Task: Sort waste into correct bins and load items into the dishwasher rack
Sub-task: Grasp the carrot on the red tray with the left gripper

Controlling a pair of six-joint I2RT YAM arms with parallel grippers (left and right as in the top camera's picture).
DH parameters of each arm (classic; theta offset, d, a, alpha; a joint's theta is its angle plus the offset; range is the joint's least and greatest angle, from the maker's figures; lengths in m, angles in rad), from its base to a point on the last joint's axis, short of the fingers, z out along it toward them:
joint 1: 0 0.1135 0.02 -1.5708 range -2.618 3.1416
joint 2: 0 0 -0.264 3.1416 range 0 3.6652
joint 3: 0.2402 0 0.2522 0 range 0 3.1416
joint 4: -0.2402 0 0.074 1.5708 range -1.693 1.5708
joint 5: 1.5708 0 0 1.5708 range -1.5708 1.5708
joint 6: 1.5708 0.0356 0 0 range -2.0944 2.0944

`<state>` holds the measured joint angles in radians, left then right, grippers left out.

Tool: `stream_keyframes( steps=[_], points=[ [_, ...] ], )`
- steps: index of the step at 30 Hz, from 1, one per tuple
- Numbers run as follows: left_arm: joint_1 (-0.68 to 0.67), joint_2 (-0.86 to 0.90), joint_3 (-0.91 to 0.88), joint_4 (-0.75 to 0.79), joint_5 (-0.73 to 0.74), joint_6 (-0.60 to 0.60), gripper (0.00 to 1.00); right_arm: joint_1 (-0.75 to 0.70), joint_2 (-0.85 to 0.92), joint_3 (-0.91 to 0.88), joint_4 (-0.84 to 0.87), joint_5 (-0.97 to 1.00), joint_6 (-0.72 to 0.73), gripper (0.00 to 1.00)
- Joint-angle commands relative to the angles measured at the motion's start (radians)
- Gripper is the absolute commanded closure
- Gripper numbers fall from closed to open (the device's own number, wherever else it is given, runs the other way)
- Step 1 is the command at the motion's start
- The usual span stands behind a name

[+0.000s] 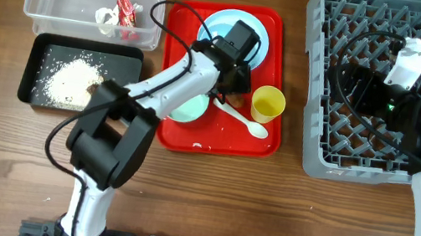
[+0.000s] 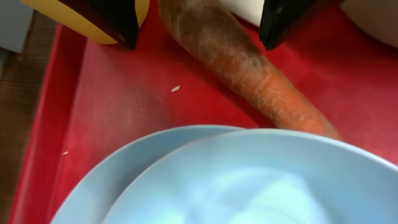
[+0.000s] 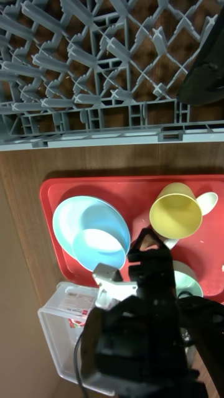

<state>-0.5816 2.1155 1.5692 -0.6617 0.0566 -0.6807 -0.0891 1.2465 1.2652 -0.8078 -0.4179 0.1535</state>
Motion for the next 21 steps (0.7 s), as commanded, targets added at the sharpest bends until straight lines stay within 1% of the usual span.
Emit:
stream_keyframes(
  steps=[1, 6, 7, 8, 9, 10, 13, 17, 21],
  points=[
    [-0.006, 0.048, 0.006, 0.011, -0.019, -0.039, 0.37, 0.007, 0.008, 0.016, -0.002, 0.008, 0.004, 0.00],
    [-0.008, 0.079, 0.006, 0.030, -0.021, -0.039, 0.38, 0.007, 0.008, 0.016, -0.003, 0.008, 0.004, 0.00],
    [-0.008, 0.079, 0.006, 0.031, -0.021, -0.039, 0.42, 0.007, 0.009, 0.016, -0.003, 0.008, 0.004, 0.00],
    [-0.008, 0.079, 0.006, 0.034, -0.021, -0.039, 0.54, 0.007, 0.009, 0.016, -0.003, 0.008, 0.004, 0.00],
    [-0.008, 0.079, 0.006, 0.037, -0.016, -0.039, 0.63, 0.007, 0.008, 0.016, -0.002, 0.008, 0.004, 0.00],
    [-0.008, 0.079, 0.006, 0.038, 0.000, -0.039, 0.66, 0.007, 0.009, 0.016, -0.002, 0.008, 0.004, 0.00],
    [-0.008, 0.076, 0.006, 0.042, 0.055, -0.039, 0.67, 0.007, 0.009, 0.016, -0.002, 0.008, 0.004, 0.00],
    [-0.008, 0.054, 0.006, 0.041, 0.063, -0.038, 0.69, 0.007, 0.009, 0.016, -0.002, 0.008, 0.003, 0.00],
    [-0.003, -0.011, 0.006, 0.042, 0.062, -0.038, 0.69, 0.007, 0.009, 0.016, -0.003, 0.022, 0.003, 0.00]
  ],
)
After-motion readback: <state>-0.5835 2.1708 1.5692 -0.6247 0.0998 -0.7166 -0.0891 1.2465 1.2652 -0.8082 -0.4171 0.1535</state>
